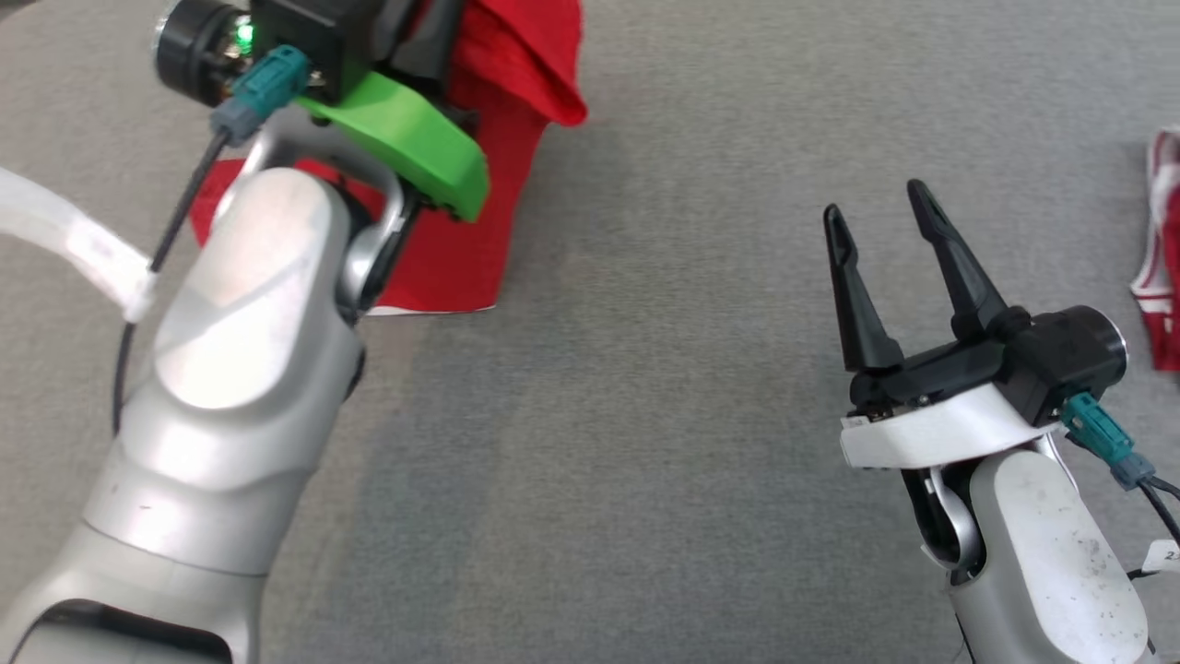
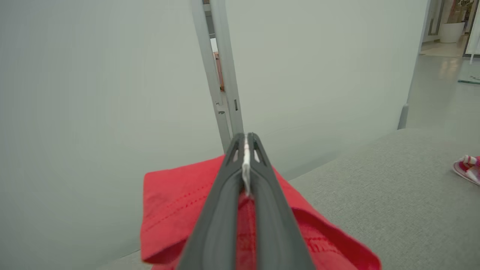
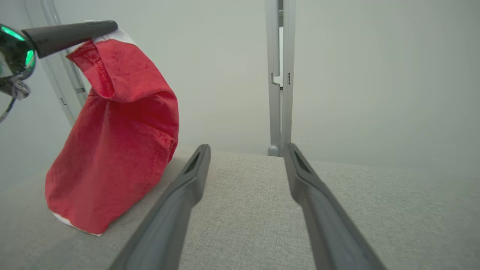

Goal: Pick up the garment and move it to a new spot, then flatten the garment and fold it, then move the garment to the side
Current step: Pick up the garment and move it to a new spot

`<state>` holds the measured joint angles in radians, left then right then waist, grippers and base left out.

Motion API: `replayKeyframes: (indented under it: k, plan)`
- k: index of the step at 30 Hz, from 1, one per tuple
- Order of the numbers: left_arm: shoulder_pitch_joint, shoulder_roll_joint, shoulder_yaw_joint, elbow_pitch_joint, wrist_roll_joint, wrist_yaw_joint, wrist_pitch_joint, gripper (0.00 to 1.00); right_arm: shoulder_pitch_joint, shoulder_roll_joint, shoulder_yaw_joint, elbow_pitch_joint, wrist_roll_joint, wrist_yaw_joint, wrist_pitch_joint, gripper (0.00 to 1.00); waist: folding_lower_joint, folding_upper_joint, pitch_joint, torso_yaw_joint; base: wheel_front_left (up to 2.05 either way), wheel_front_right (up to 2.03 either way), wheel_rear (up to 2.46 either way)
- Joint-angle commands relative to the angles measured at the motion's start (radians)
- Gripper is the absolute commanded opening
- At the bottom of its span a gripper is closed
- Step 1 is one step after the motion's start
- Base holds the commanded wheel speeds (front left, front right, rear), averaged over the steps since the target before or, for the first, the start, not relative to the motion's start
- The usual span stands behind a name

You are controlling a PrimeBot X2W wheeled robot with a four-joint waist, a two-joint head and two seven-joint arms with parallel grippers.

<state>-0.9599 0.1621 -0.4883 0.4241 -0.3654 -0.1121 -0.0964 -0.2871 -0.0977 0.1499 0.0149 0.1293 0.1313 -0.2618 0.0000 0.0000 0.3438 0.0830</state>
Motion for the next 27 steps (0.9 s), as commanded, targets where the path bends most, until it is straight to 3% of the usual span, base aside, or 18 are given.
replayKeyframes:
  k: [1, 11, 22, 24, 27]
  plan:
    - [-0.003, -0.012, -0.007, -0.021, 0.005, 0.013, 0.013, 0.0, -0.012, 0.007, -0.001, -0.003, 0.008, -0.001, -0.004, 1.0, 0.0, 0.0, 0.013, -0.085, 0.0, 0.0, 0.0]
    - [-0.031, -0.095, -0.089, -0.033, 0.006, 0.073, 0.037, 0.0, -0.033, 0.037, -0.002, 0.003, 0.027, -0.001, -0.004, 1.0, 0.0, 0.0, 0.055, -0.242, 0.0, 0.0, 0.0]
    - [-0.164, -0.109, -0.206, 0.096, -0.105, 0.194, -0.095, 0.0, -0.055, 0.047, 0.032, 0.014, 0.053, -0.001, -0.004, 1.0, 0.0, 0.0, 0.089, -0.345, 0.0, 0.0, 0.0]
    - [-0.187, -0.108, -0.238, 0.137, -0.117, 0.217, -0.108, 1.0, -0.051, 0.047, 0.036, 0.015, 0.063, -0.001, -0.004, 1.0, 0.0, 0.0, 0.089, -0.347, 0.0, 0.0, 0.0]
    - [-0.204, -0.108, -0.276, 0.184, -0.143, 0.23, -0.127, 1.0, -0.044, 0.047, 0.037, 0.019, 0.073, -0.001, -0.004, 1.0, 0.0, 0.0, 0.084, -0.341, 0.0, 0.0, 0.0]
